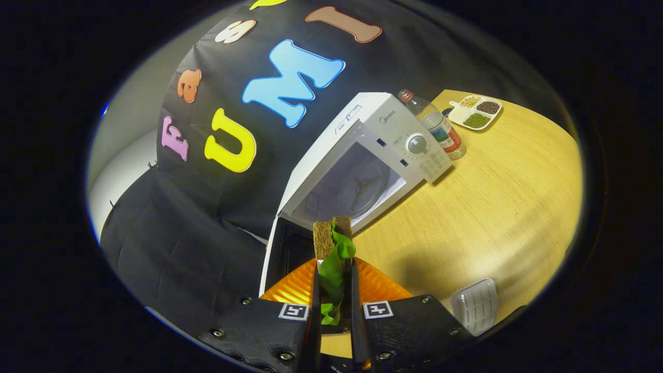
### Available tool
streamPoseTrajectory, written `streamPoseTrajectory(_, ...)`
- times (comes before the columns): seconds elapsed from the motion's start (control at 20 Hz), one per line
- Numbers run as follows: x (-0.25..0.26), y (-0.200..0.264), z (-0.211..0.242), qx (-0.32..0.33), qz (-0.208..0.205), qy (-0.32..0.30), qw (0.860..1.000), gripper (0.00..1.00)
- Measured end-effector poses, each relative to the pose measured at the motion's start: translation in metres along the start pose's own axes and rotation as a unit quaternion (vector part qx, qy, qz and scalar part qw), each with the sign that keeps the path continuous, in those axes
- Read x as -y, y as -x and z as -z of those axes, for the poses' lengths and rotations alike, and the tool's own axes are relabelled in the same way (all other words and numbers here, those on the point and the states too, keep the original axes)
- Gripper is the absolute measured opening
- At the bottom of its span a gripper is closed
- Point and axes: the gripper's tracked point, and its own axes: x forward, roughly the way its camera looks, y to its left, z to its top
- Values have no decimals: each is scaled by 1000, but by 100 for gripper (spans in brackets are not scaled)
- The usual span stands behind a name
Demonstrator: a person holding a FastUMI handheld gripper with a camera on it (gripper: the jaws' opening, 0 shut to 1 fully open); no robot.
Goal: Open the microwave, put the food inside, and close the microwave door.
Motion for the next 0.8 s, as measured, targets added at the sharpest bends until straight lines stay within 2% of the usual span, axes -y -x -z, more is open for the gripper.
streamPoseTrajectory(0.5,-20,-116,-12,87,-25,-41,995,23)
streamPoseTrajectory(0.8,-3,-177,-39,140,-11,-33,989,23)
